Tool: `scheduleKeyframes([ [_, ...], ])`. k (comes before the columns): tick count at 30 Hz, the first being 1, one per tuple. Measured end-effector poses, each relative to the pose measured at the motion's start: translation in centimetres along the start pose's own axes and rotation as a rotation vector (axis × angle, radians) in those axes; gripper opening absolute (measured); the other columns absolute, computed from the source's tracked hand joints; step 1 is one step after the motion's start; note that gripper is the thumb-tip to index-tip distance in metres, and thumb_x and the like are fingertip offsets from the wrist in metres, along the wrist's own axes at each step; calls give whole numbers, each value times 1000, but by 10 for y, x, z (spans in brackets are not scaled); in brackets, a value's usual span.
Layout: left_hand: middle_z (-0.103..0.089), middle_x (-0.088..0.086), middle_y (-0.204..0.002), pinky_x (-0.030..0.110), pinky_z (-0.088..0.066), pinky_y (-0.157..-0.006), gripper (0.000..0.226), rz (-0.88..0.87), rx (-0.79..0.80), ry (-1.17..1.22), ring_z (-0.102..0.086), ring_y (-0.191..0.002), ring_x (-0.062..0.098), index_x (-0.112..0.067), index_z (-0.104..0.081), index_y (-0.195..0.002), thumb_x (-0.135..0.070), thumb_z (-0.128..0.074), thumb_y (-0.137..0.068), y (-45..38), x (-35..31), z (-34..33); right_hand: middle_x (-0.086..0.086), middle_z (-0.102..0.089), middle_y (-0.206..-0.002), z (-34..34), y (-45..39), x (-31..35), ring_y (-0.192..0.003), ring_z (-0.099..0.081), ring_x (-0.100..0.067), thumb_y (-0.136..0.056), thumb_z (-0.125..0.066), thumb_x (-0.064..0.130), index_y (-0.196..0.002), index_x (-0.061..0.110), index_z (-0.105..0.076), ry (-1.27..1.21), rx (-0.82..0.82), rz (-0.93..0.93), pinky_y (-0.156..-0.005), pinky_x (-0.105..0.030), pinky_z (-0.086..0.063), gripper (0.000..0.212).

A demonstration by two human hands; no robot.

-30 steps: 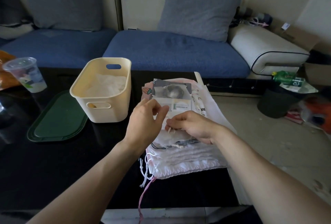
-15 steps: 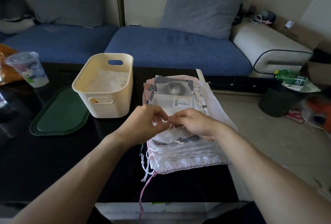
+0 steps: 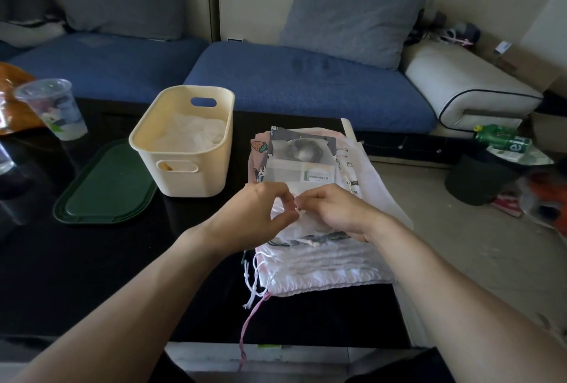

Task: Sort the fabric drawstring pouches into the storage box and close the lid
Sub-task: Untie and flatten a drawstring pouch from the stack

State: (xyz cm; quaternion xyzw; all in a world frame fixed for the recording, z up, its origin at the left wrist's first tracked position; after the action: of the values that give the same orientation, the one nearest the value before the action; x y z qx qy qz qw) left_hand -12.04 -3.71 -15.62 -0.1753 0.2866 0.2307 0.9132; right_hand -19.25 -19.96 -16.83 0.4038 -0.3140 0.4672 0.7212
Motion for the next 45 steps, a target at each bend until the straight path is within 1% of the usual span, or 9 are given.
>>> scheduleKeyframes([
  [4,-71,-8,-95,31,-51,-87,11,14,-66,-14,-65,-96,8,-18,-69,-95,-28,-69,-91,-2,-1,-3,7,-76,-103,0,-3,-5,-107,-66,-13,-94,-66,25,-87,22,-81,-84,-73,-15,-96,-33,-50,17],
  [8,-66,-8,-84,31,-53,-74,11,109,-88,32,-63,-79,7,-18,-65,-93,-28,-70,-90,-7,6,-5,1,-77,-88,5,-2,-6,-86,-66,-13,-87,-75,24,-81,19,-79,-121,-187,17,-80,-31,-50,9],
  [13,-65,-13,-86,11,-39,-66,22,193,156,57,-57,-74,-3,-22,-72,-107,-36,-69,-90,-9,16,-2,0,-77,-86,2,2,1,-88,-72,-15,-92,-71,20,-90,15,-75,-69,-151,157,-87,-30,-54,7],
  [16,-68,-15,-81,5,-39,-64,16,190,262,59,-57,-72,-10,-26,-77,-95,-39,-69,-90,-7,17,2,3,-75,-81,-3,4,6,-79,-71,-7,-94,-69,20,-94,12,-73,-37,-108,219,-79,-20,-55,8],
  [21,-71,-6,-77,11,-46,-64,19,205,132,127,-60,-70,-2,-23,-75,-78,-41,-81,-78,-8,20,10,-1,-73,-81,-7,6,13,-76,-70,-10,-94,-69,16,-94,19,-66,-14,-121,227,-76,-22,-53,4],
  [28,-70,-1,-82,10,-45,-65,26,231,38,114,-62,-77,5,-14,-71,-84,-38,-68,-90,-5,13,22,7,-67,-68,0,10,17,-62,-60,-5,-80,-74,13,-75,23,-66,121,-182,303,-62,-26,-49,14],
  [34,-69,-1,-84,33,-48,-76,30,117,-69,-150,-60,-84,16,-12,-69,-89,-41,-62,-94,-2,4,16,8,-68,-69,-1,11,19,-63,-61,-3,-77,-80,8,-72,22,-66,80,-151,390,-63,-24,-51,21],
  [42,-55,-2,-57,13,-34,-46,25,278,-2,132,-45,-50,4,-10,-71,-71,-23,-65,-91,-8,1,14,1,-72,-78,4,15,25,-72,-68,-18,-74,-86,21,-82,18,-70,-168,-142,553,-72,-34,-57,18],
  [45,-50,5,-61,20,-35,-54,29,414,78,354,-41,-57,10,-8,-73,-72,-21,-61,-94,-7,-1,7,4,-72,-76,2,15,27,-71,-68,-14,-73,-84,25,-80,21,-70,-162,-173,569,-69,-27,-56,17],
])
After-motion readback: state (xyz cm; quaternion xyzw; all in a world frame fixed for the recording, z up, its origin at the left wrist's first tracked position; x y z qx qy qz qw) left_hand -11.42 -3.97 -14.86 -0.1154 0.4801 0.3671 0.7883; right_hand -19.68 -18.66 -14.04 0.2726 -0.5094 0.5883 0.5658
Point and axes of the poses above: each hand's wrist, its own y-axis away from the middle knuckle, its own z-axis out of the back of the hand, x = y × z, the point moved 2 cm from there along -y, towards the middle knuckle
